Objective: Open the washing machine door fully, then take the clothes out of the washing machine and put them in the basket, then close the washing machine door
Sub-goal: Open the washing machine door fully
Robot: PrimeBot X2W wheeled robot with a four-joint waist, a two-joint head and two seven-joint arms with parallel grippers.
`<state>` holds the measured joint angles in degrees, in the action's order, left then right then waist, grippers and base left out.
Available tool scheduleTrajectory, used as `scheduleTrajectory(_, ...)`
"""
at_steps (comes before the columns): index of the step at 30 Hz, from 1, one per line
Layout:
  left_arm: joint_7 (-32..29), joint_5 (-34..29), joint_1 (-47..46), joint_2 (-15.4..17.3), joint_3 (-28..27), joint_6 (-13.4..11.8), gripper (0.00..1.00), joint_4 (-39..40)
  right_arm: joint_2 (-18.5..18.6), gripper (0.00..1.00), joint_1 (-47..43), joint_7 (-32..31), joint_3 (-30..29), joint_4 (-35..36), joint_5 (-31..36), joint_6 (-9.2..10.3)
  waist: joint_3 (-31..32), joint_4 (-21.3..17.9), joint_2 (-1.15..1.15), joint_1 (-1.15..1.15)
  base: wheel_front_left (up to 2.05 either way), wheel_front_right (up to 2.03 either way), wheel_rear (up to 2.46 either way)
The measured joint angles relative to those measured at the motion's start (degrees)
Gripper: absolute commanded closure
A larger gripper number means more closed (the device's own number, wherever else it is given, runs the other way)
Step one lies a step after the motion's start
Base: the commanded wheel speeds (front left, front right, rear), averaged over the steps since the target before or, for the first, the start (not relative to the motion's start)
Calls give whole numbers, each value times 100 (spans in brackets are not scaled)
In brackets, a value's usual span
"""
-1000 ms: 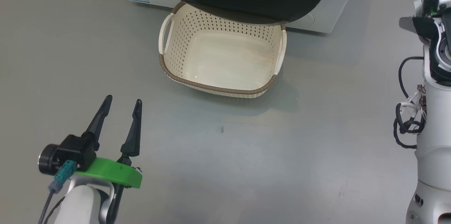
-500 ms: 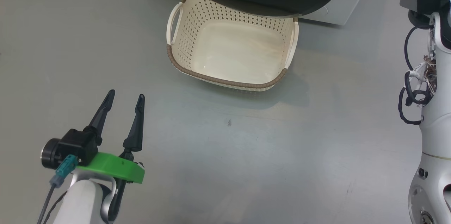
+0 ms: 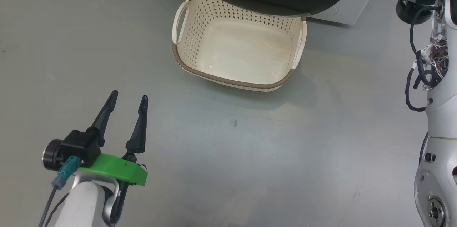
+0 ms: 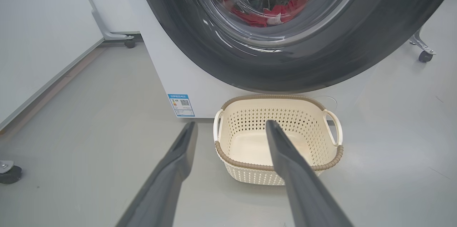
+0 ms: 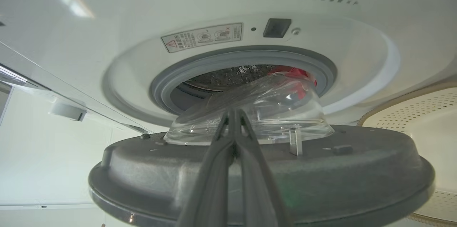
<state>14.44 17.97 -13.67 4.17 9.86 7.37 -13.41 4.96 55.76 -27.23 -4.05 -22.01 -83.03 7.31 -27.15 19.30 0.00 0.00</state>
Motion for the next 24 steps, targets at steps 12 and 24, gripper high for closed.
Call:
scheduleTrajectory(12, 0, 0, -13, -2, 35, 0, 0, 1, -41, 100, 329, -358, -3, -694, -314, 0, -10, 9, 0, 0, 0, 0, 0)
scheduleTrajectory(24, 0, 1, -13, -2, 34, 0, 0, -1, -43, 100, 506, -644, 157, -1325, -312, 0, 3, 18, 0, 0, 0, 0, 0)
